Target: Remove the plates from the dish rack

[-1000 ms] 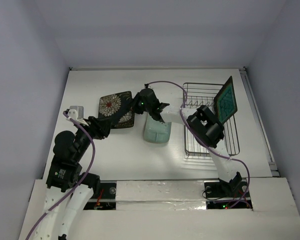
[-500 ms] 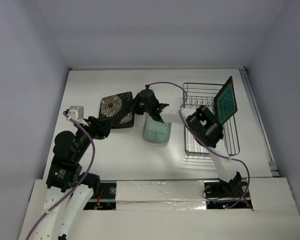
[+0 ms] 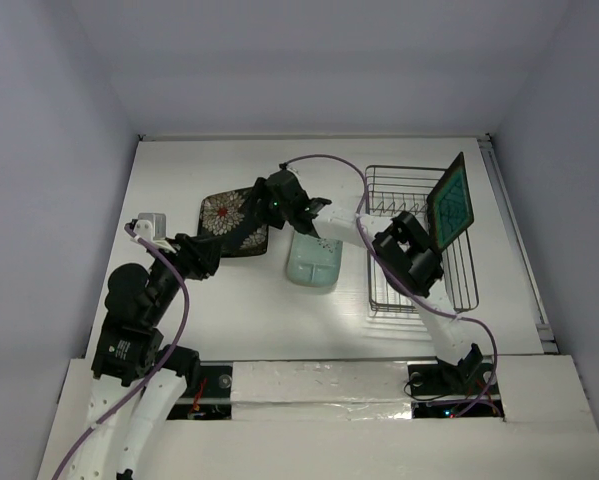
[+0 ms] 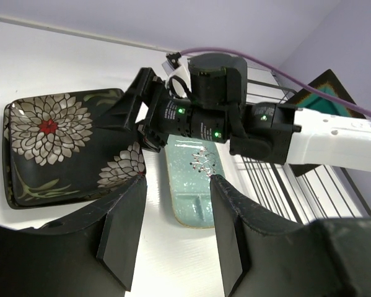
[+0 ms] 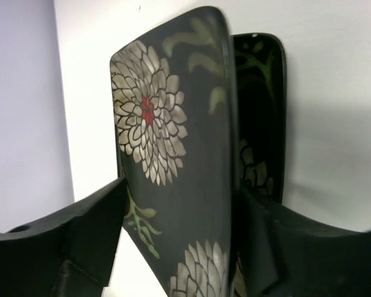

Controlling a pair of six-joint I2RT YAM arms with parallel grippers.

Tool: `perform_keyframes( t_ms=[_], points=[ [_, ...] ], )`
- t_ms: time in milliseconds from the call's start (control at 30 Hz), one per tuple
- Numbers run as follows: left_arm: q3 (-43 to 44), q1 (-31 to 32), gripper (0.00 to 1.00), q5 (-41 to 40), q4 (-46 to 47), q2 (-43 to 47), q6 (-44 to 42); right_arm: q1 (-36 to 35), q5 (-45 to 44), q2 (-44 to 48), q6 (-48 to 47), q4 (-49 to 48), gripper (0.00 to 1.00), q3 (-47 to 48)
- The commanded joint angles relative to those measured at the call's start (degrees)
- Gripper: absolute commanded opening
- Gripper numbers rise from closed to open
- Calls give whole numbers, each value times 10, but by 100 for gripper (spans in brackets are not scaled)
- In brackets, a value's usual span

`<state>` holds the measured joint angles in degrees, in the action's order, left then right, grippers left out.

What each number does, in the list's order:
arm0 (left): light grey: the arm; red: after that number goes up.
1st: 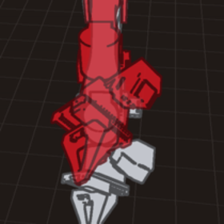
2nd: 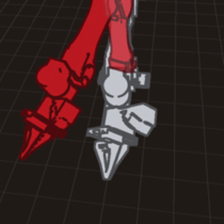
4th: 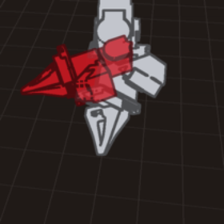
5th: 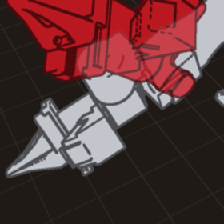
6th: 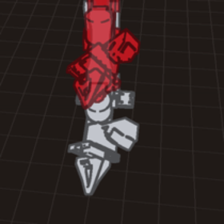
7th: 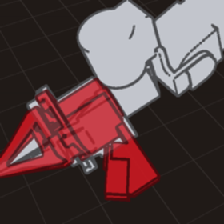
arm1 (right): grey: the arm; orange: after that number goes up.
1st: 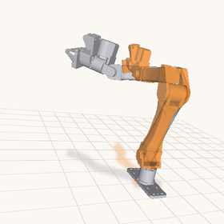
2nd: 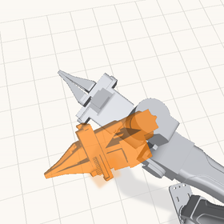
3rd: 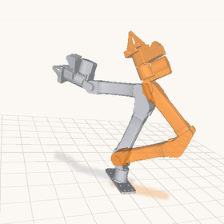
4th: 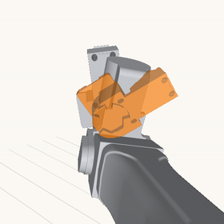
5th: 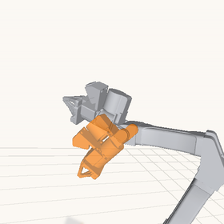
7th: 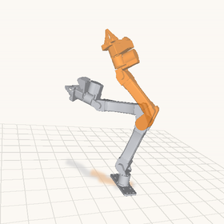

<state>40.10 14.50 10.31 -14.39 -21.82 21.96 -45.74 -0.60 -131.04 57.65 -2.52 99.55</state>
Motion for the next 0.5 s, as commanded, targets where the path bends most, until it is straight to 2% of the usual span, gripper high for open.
perform_keyframes(
  t_ms=[0, 200, 467],
  points=[
    [0, -4, 42, 7, 25, 6, 4, -15, -41, 4, -57, 63, 75, 76],
    [-1, -4, 42, 6, 24, 8, 4, -20, -84, -21, -105, 173, 92, 136],
    [-1, -4, 42, 6, 25, 10, 3, -25, -111, -48, -151, 286, 97, 219]
  ],
)
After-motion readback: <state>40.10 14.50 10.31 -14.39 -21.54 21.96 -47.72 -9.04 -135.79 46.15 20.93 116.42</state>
